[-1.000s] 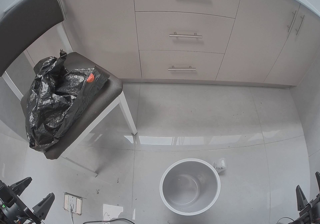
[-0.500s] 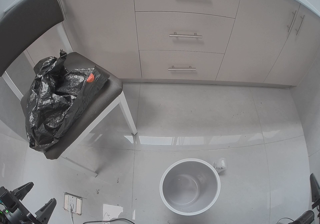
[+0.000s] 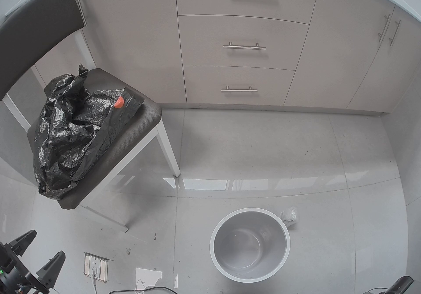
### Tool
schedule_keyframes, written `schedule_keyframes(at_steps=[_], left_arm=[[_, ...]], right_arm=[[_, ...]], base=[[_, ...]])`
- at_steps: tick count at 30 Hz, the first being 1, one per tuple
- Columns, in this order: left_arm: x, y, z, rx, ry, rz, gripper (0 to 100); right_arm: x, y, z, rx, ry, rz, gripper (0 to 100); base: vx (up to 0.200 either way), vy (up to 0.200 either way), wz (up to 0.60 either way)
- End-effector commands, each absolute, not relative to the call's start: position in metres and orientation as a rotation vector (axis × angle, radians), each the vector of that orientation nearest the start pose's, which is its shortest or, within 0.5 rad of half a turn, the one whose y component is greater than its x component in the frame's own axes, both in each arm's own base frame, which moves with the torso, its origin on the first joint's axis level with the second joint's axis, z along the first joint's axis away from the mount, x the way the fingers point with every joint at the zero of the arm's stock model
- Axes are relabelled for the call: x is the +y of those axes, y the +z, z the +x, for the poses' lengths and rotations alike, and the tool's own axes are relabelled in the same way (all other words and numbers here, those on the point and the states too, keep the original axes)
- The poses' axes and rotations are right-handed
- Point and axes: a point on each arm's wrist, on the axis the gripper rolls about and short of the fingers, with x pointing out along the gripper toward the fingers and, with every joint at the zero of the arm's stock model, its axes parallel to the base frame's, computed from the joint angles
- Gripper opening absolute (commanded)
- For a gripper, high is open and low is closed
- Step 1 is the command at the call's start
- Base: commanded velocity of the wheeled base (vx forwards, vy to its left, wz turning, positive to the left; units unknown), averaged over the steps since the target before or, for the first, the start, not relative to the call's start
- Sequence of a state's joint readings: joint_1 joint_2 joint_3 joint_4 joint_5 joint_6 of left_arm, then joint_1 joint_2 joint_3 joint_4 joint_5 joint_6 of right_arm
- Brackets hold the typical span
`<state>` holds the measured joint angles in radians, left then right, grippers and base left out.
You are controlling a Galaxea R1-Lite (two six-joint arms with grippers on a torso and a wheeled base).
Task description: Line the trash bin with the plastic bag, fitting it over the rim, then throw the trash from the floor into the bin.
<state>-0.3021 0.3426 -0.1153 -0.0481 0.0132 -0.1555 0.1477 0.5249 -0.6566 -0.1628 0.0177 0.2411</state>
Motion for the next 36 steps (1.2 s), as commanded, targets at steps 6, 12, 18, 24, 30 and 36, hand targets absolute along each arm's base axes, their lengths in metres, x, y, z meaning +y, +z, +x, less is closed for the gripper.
schedule_keyframes(at_steps=[6, 12, 18, 24, 30, 36], left_arm=[[-0.027, 0.183, 0.085, 0.307, -0.265, -0.098, 100], [-0.062, 0.165, 0.148, 0.459, -0.300, 0.071, 100], [-0.117, 0.134, 0.204, 0.416, -0.260, 0.349, 100], [-0.157, 0.121, 0.263, 0.300, -0.167, 0.371, 100], [-0.167, 0.138, 0.273, 0.224, -0.135, 0.456, 100], [-0.179, 0.167, 0.284, 0.129, -0.073, 0.464, 100]], right_arm=[[0.025, 0.280, 0.076, -0.162, 0.362, 0.359, 100], [0.031, 0.271, 0.093, -0.095, 0.347, 0.356, 100], [0.029, 0.270, 0.091, -0.122, 0.338, 0.352, 100], [0.028, 0.270, 0.090, -0.124, 0.331, 0.351, 100], [0.025, 0.276, 0.081, -0.167, 0.334, 0.355, 100], [0.024, 0.276, 0.077, -0.174, 0.338, 0.354, 100]], base=[[0.000, 0.000, 0.00], [0.000, 0.000, 0.00], [0.000, 0.000, 0.00], [0.000, 0.000, 0.00], [0.000, 0.000, 0.00], [0.000, 0.000, 0.00]])
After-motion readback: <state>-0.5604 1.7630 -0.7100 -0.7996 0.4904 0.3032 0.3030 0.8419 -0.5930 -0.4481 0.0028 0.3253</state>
